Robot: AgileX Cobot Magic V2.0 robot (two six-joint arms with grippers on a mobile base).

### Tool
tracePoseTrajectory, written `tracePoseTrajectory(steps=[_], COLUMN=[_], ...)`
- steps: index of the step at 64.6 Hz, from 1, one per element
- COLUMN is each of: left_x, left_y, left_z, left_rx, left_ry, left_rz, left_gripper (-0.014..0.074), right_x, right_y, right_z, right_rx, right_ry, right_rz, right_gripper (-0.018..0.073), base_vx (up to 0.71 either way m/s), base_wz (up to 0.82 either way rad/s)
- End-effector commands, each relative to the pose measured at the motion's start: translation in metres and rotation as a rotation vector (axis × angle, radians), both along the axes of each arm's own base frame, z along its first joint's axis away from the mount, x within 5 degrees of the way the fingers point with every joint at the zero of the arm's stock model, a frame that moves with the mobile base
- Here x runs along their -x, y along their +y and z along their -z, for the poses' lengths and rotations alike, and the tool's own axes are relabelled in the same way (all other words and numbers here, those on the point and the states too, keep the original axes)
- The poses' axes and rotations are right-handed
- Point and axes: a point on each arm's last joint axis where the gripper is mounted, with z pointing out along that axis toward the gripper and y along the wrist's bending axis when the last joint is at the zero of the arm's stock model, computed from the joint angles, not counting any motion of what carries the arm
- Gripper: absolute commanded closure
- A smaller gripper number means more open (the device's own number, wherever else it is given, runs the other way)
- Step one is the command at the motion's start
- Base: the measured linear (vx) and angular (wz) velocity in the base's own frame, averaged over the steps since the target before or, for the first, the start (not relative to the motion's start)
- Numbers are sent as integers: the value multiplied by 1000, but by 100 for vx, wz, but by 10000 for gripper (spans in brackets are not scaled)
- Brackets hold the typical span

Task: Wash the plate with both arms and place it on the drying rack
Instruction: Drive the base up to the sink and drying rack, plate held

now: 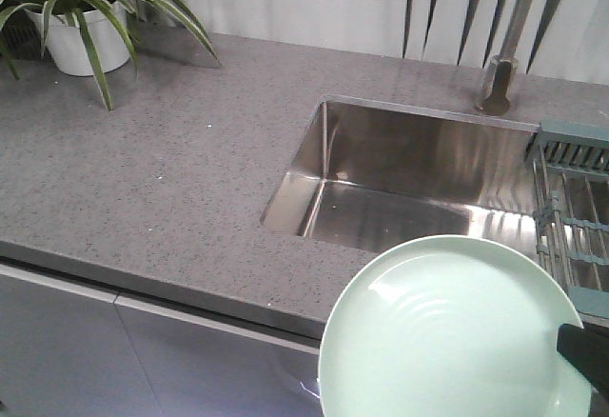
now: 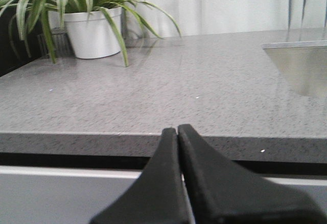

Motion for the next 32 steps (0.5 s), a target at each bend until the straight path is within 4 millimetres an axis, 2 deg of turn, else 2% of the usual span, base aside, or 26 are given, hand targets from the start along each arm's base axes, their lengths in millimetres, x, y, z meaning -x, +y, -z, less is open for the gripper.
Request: tracePoseTrajectory(steps=[1,32], left_x=[2,2], left_y=[0,0], left_z=[-16,-16], left_rx=[18,18], left_ry=[-107,-107], left_rz=[10,10], left_gripper=[603,603], right_x=[-3,-3], right_y=[-1,-1], right_z=[-13,-13], right_rx=[-41,-41], right_ry=[-63,-63], right_rz=[35,35], right_gripper=[561,561], base_vx=[4,2], base_wz=[-25,-20])
